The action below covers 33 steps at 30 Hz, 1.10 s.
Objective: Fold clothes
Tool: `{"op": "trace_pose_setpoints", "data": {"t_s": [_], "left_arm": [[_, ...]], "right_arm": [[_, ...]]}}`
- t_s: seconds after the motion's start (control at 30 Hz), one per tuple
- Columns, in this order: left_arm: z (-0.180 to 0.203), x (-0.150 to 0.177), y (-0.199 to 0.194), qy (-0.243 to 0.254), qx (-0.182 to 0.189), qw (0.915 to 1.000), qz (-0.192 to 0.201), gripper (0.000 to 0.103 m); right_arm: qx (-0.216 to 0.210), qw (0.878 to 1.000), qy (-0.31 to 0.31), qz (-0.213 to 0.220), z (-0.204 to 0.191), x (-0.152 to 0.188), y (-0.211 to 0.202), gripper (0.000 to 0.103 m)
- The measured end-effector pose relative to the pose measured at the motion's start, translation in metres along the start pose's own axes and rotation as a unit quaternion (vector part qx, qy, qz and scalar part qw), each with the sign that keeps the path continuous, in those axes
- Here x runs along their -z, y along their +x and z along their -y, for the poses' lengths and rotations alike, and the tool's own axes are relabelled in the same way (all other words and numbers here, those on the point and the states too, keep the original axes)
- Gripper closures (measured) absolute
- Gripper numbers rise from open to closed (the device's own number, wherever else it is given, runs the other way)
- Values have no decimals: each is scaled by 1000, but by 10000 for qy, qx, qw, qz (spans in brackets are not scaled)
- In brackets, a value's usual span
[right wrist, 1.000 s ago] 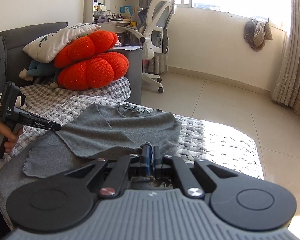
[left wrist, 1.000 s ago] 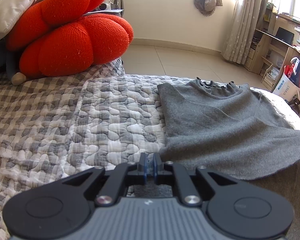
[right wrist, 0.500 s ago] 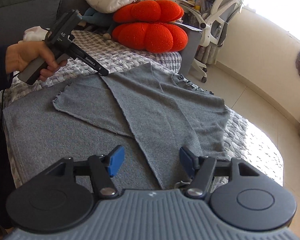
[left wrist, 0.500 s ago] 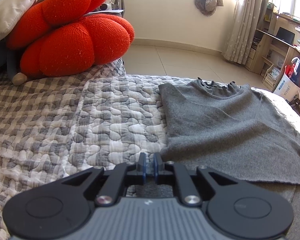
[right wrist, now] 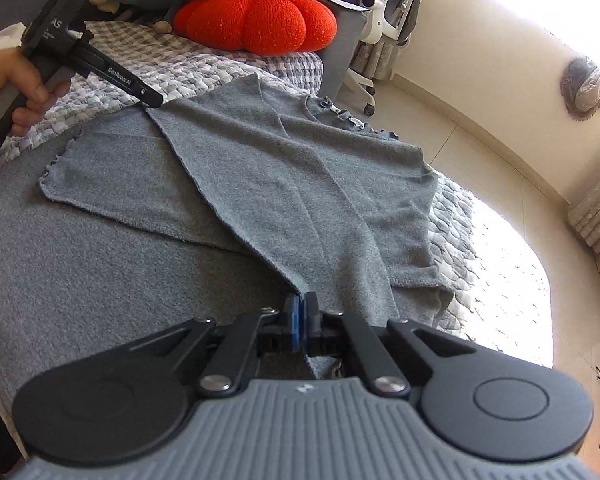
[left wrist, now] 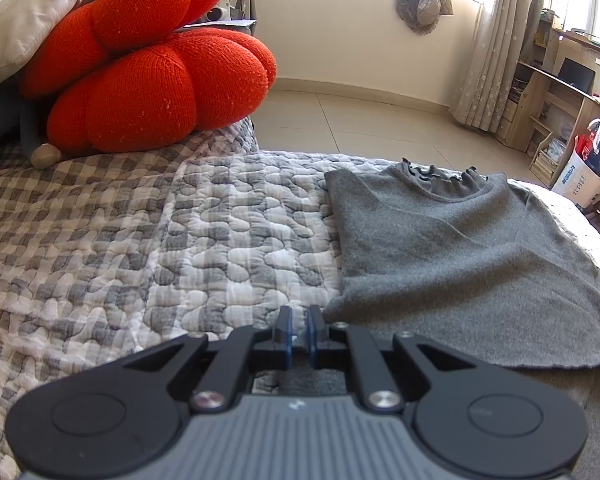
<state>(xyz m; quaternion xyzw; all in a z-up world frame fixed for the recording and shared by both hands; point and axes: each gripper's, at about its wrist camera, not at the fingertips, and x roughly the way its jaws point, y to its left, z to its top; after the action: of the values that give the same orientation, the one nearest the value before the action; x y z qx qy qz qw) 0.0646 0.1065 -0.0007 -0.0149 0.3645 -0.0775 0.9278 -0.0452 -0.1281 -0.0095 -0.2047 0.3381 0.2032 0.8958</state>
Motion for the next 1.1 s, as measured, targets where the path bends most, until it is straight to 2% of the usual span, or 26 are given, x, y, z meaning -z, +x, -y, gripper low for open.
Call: {"op": "trace_pose_setpoints", "data": {"t_s": [0.1, 0.23, 0.3, 0.33, 0.4, 0.47, 0.5, 0.53, 0.6, 0.7, 0.8, 0.87, 0.93, 0.97, 1.1], "left_arm": [[-5, 0, 1, -111, 48, 9999, -25, 96], [-3, -1, -2, -36, 10, 10000, 11, 96], [-4, -1, -5, -58, 14, 10000, 32, 96], [-5, -1, -6, -77, 21, 10000, 42, 96], [-6, -2, -8, -109, 45, 9999, 72, 96], [-6, -4, -13, -123, 134, 9997, 138, 95], [-5, -5, -16, -134, 188, 9996, 181, 95], [-4, -6, -18, -135, 247, 9994, 224, 95], [0, -7, -23, -126, 374, 9988, 296, 95], [12, -5, -25, -24, 647, 9974, 315, 95], [26, -3, -23, 93, 886, 9957, 255, 95], [34, 0, -17, 179, 945, 9952, 158, 95], [38, 2, -8, 285, 869, 9958, 35, 95], [39, 4, -4, 321, 797, 9963, -33, 95], [30, 3, -1, 228, 750, 9969, -93, 95]], "right_arm": [[-356, 9991, 66, 203, -8, -8, -18, 103], [-518, 9977, -261, -346, -31, -6, 0, 102], [-365, 9970, -416, -541, -37, -2, 12, 101], [-387, 9971, -406, -519, -35, -1, 13, 91], [-622, 9972, -261, -317, -25, -1, 5, 82], [-732, 9972, 151, 59, -4, -1, -9, 39], [-770, 9959, 392, 270, 7, -1, -17, 32], [-806, 9936, 634, 481, 19, -1, -24, 29], [-739, 9881, 1220, 581, 42, 2, -26, 29], [-510, 9851, 1619, 272, 59, 11, -10, 30], [-489, 9863, 1568, -134, 56, 17, 8, 52], [-553, 9882, 1381, -371, 48, 18, 17, 84], [-508, 9914, 1132, -418, 40, 17, 16, 90], [-408, 9931, 1017, -428, 37, 16, 14, 101], [581, 9949, 719, -407, 40, 14, 4, 101]]}}
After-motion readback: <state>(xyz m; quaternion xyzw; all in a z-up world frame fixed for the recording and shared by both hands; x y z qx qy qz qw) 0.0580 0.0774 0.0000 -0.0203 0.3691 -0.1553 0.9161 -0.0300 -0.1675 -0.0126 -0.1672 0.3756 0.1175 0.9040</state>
